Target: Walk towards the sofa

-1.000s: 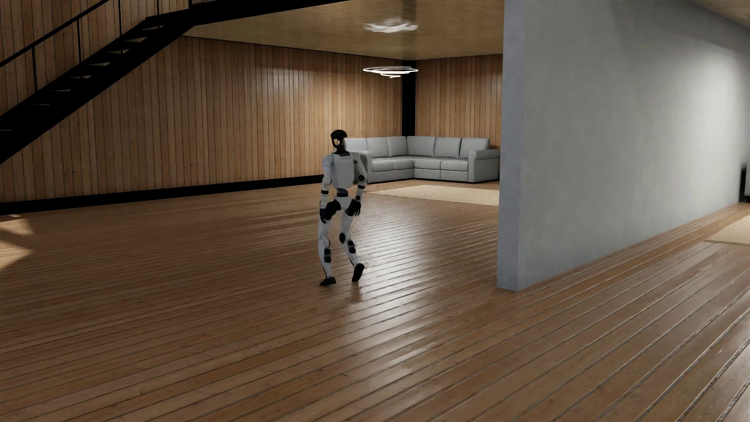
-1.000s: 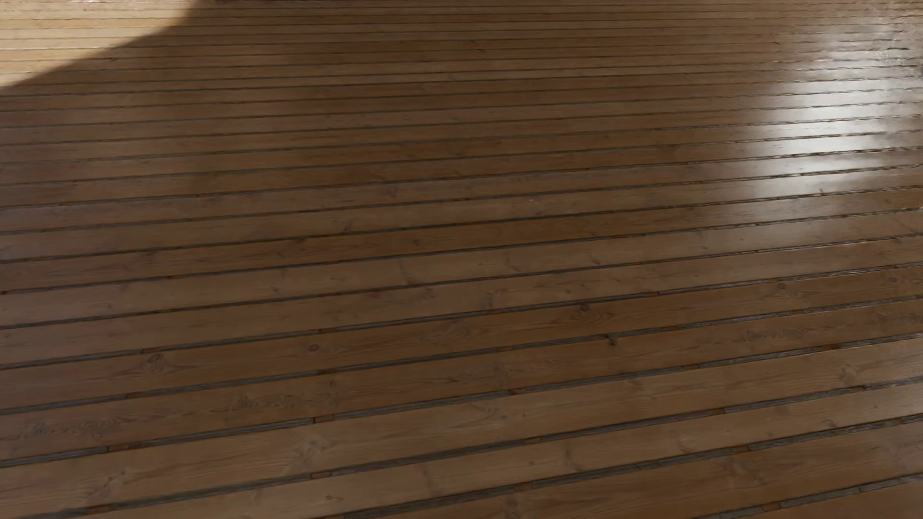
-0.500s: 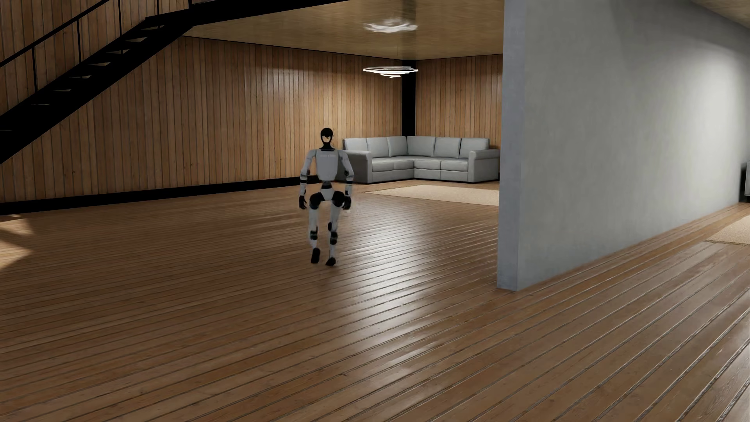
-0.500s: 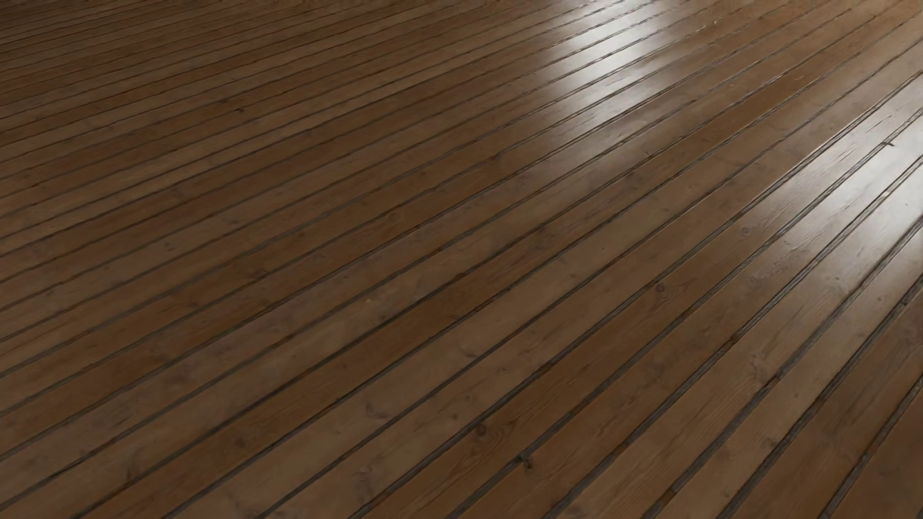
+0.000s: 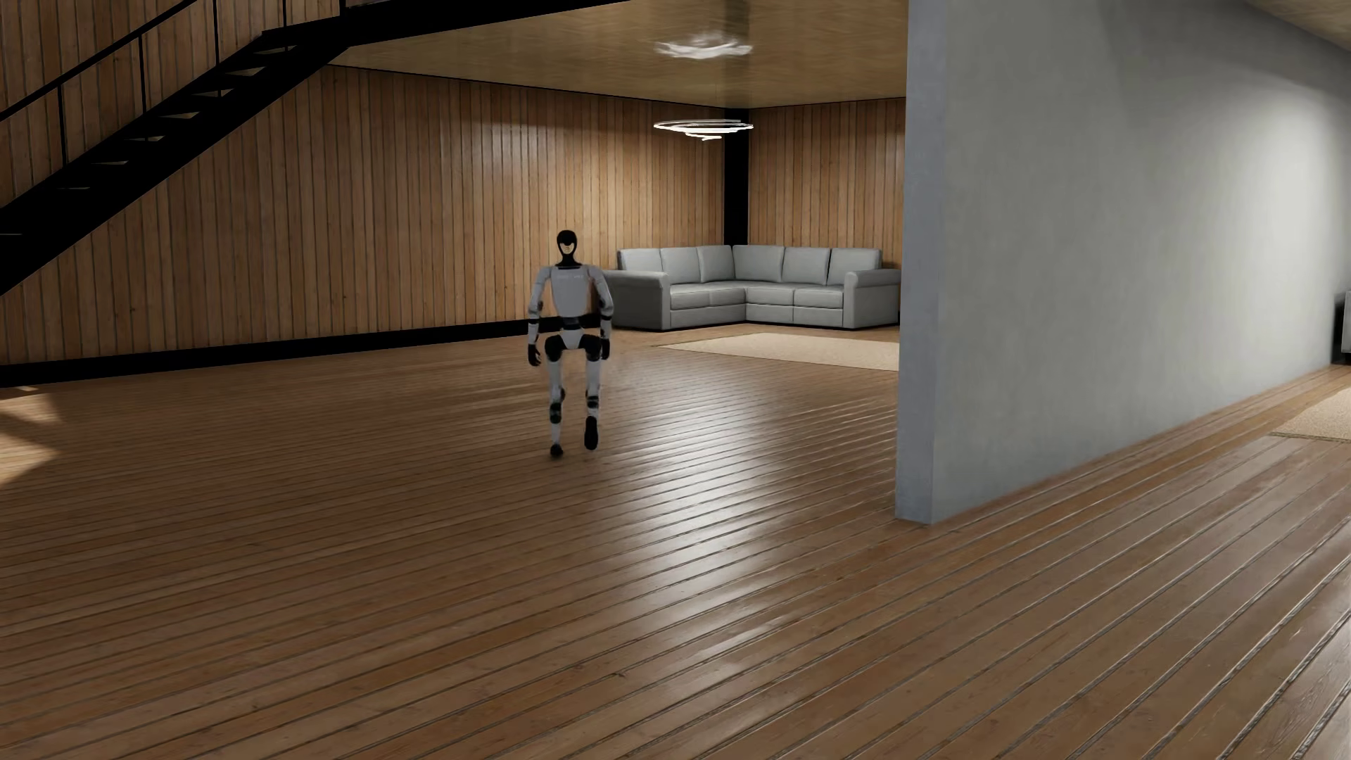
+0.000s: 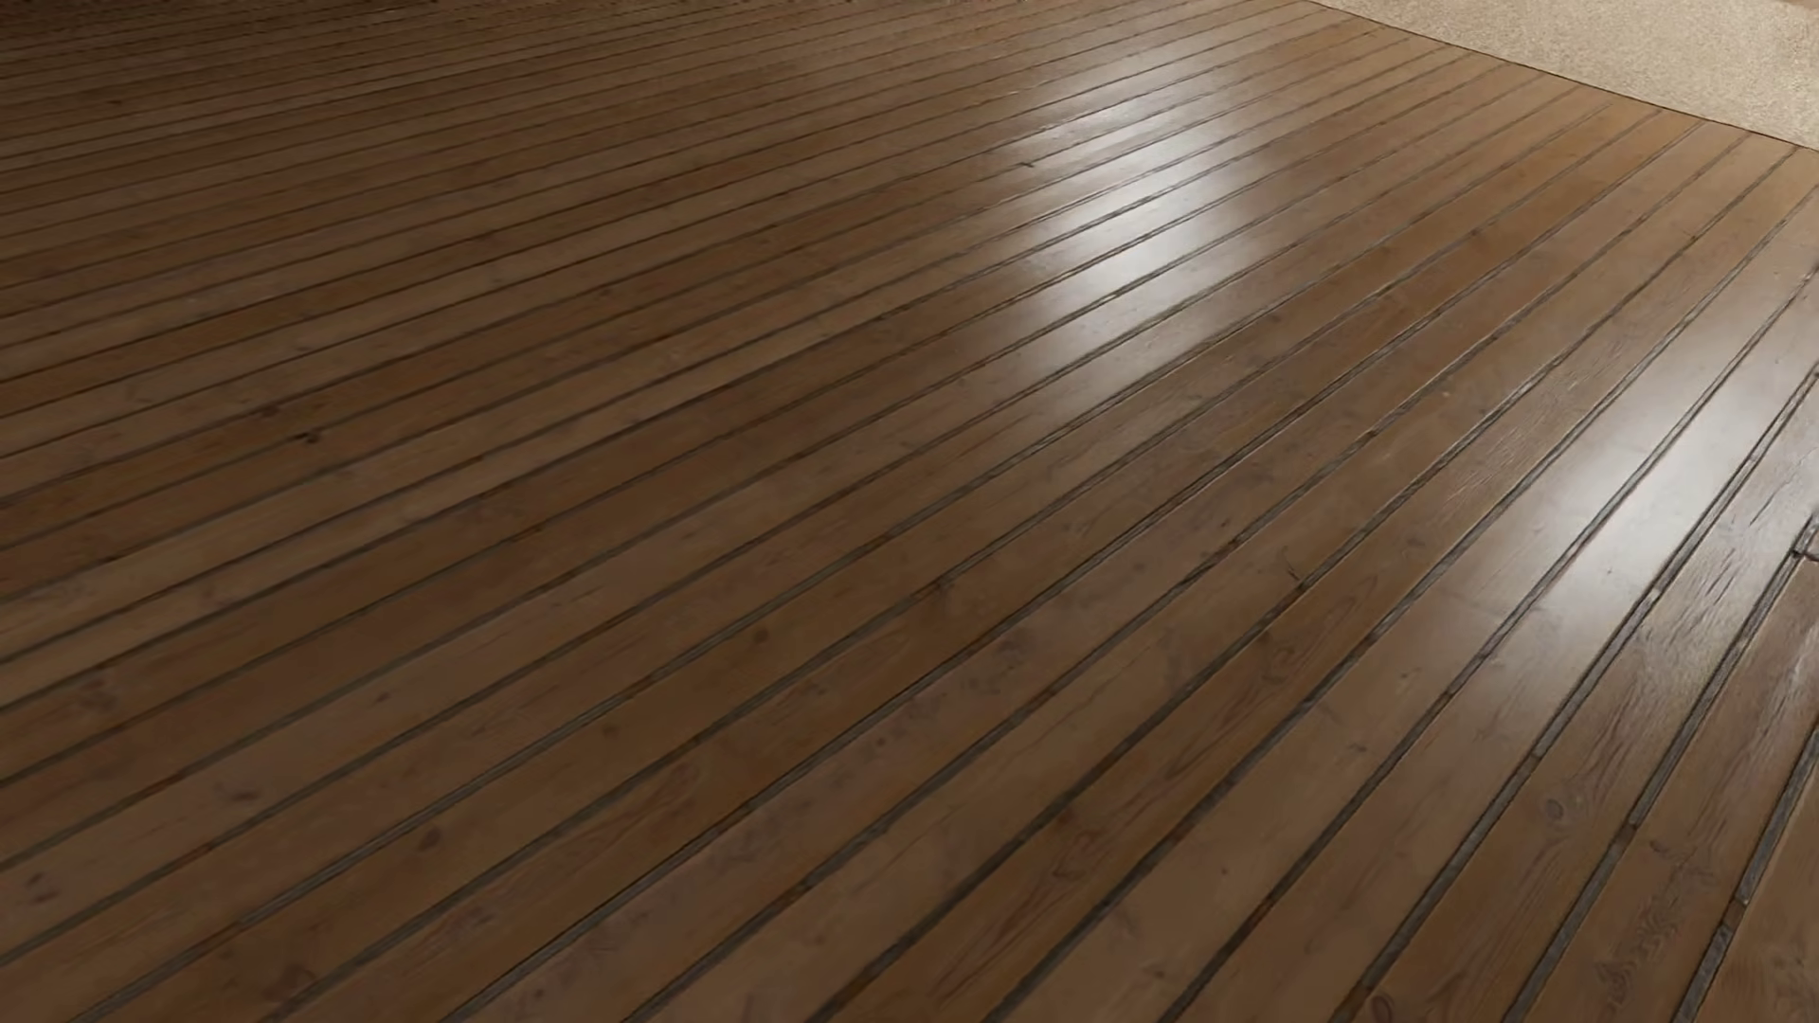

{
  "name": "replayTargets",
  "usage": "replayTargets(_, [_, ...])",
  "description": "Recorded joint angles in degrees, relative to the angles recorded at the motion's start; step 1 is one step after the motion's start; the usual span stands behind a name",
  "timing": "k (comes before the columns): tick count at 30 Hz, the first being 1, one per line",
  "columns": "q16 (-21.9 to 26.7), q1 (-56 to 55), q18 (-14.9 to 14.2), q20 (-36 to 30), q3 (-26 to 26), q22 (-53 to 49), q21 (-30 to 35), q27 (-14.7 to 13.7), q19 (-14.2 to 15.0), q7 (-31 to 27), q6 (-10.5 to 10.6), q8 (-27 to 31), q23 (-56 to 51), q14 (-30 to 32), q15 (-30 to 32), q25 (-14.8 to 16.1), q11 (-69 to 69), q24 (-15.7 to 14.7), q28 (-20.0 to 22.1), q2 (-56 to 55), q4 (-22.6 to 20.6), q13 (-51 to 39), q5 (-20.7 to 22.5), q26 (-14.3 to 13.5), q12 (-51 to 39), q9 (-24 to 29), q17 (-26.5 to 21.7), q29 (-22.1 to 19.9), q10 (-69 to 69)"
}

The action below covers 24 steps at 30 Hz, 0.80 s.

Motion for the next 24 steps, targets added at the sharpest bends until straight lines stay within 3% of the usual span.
replayTargets(2, [0.7,10.5,0.0,0.8,-6.9,-6.0,3.1,0.0,0.0,0.0,2.3,0.0,3.4,0.4,6.8,0.0,-13.1,0.0,0.0,-9.6,0.8,3.9,2.1,0.0,-1.6,0.6,-0.8,0.0,-6.1])
replayTargets(4, [1.7,18.2,0.0,2.6,-12.2,-11.6,3.1,0.0,0.0,0.0,3.1,0.0,4.2,0.2,14.1,0.0,-37.1,0.0,0.0,-16.1,1.7,7.9,1.6,0.0,-4.2,0.6,-1.5,0.0,-10.2])
replayTargets(5, [2.3,21.0,0.0,2.9,-14.0,-13.5,3.3,0.0,0.0,0.0,3.0,0.0,4.6,-0.6,3.2,0.0,-48.6,0.0,0.0,-17.5,1.7,9.3,1.0,0.0,-6.0,0.2,-1.6,0.0,-11.4])
replayTargets(6, [2.9,24.2,0.0,3.9,-15.1,-15.6,4.1,0.0,0.0,0.0,2.4,0.0,4.6,-1.1,-16.6,0.0,-53.4,0.0,0.0,-18.3,1.6,10.7,-0.3,0.0,-7.6,-0.1,-1.7,0.0,-12.0])
replayTargets(7, [3.0,23.9,0.0,5.4,-17.5,-16.9,3.7,0.0,0.0,0.0,2.8,0.0,7.0,-1.5,-26.5,0.0,-52.7,0.0,0.0,-20.9,3.8,11.4,-1.6,0.0,-8.2,-1.9,-1.0,0.0,-9.9])
replayTargets(8, [2.6,25.9,0.0,7.4,-19.0,-17.1,3.3,0.0,0.0,0.0,2.8,0.0,8.4,0.2,-23.6,0.0,-53.0,0.0,0.0,-23.1,4.8,12.0,-2.2,0.0,-8.2,-1.6,-0.5,0.0,-8.8])
replayTargets(9, [2.0,27.3,0.0,9.0,-19.7,-16.8,2.5,0.0,0.0,0.0,3.5,0.0,9.7,4.1,-8.9,0.0,-49.8,0.0,0.0,-25.2,6.6,12.9,-1.6,0.0,-7.5,-1.8,0.0,0.0,-6.0])
replayTargets(10, [1.2,25.5,0.0,9.5,-18.7,-15.7,3.6,0.0,0.0,0.0,5.3,0.0,10.2,11.1,5.1,0.0,-47.2,0.0,0.0,-26.8,9.1,13.0,1.0,0.0,-6.7,-2.8,0.2,0.0,0.1])
replayTargets(11, [0.3,23.6,0.0,9.2,-15.9,-13.2,5.4,0.0,0.0,0.0,6.6,0.0,10.7,20.0,10.1,0.0,-41.1,0.0,0.0,-26.7,10.5,12.7,4.6,0.0,-5.1,-2.4,0.1,0.0,9.8])
replayTargets(12, [-0.5,18.4,0.0,8.8,-14.5,-10.8,4.5,0.0,0.0,0.0,7.4,0.0,11.1,24.9,9.1,0.0,-38.9,0.0,0.0,-23.8,11.2,11.3,6.2,0.0,-4.3,-1.7,0.1,0.0,20.9])
replayTargets(14, [-0.6,6.1,0.0,3.5,-11.1,-6.4,2.6,0.0,0.0,0.0,7.0,0.0,9.0,11.0,4.4,0.0,-41.9,0.0,0.0,-12.9,10.5,7.3,9.5,0.0,-4.6,1.0,0.2,0.0,39.4])
replayTargets(15, [-0.7,1.0,0.0,2.0,-7.8,-4.7,1.4,0.0,0.0,0.0,5.7,0.0,8.0,4.9,-0.1,0.0,-44.9,0.0,0.0,-6.8,9.0,5.2,9.7,0.0,-3.2,0.7,0.2,0.0,41.0])
replayTargets(17, [0.1,-6.4,0.0,0.6,-0.1,-4.3,-1.9,0.0,0.0,0.0,2.9,0.0,-1.3,0.2,-8.0,0.0,-51.0,0.0,0.0,5.1,6.5,2.8,7.6,0.0,0.1,1.6,-1.6,0.0,32.1])
replayTargets(20, [0.8,-11.7,0.0,0.1,6.6,-3.7,-7.3,0.0,0.0,0.0,1.3,0.0,-9.6,0.4,-19.6,0.0,-55.7,0.0,0.0,16.5,6.6,-3.9,4.7,0.0,4.2,0.4,-2.9,0.0,-1.7])
replayTargets(21, [0.5,-12.2,0.0,0.5,7.9,-2.5,-9.5,0.0,0.0,0.0,1.6,0.0,-11.3,11.1,-22.4,0.0,-55.9,0.0,0.0,17.9,6.9,-6.4,4.8,0.0,4.9,-0.8,-3.2,0.0,-11.0])
replayTargets(22, [0.5,-14.0,0.0,0.3,8.8,-2.5,-11.3,0.0,0.0,0.0,1.9,0.0,-12.9,24.5,-25.1,0.0,-55.6,0.0,0.0,20.1,8.8,-8.0,3.9,0.0,5.8,-1.8,-3.5,0.0,-32.7])
replayTargets(23, [0.0,-15.5,0.0,-0.3,9.5,-0.4,-11.5,0.0,0.0,0.0,2.1,0.0,-13.7,18.3,-25.7,0.0,-55.1,0.0,0.0,22.9,9.5,-9.7,2.7,0.0,5.6,-1.3,-4.1,0.0,-36.6])
replayTargets(24, [-0.2,-18.4,0.0,-0.5,10.4,0.6,-11.7,0.0,0.0,0.0,2.3,0.0,-13.6,0.0,-24.4,0.0,-53.6,0.0,0.0,25.5,9.8,-9.9,1.5,0.0,6.0,-0.8,-4.2,0.0,-11.1])
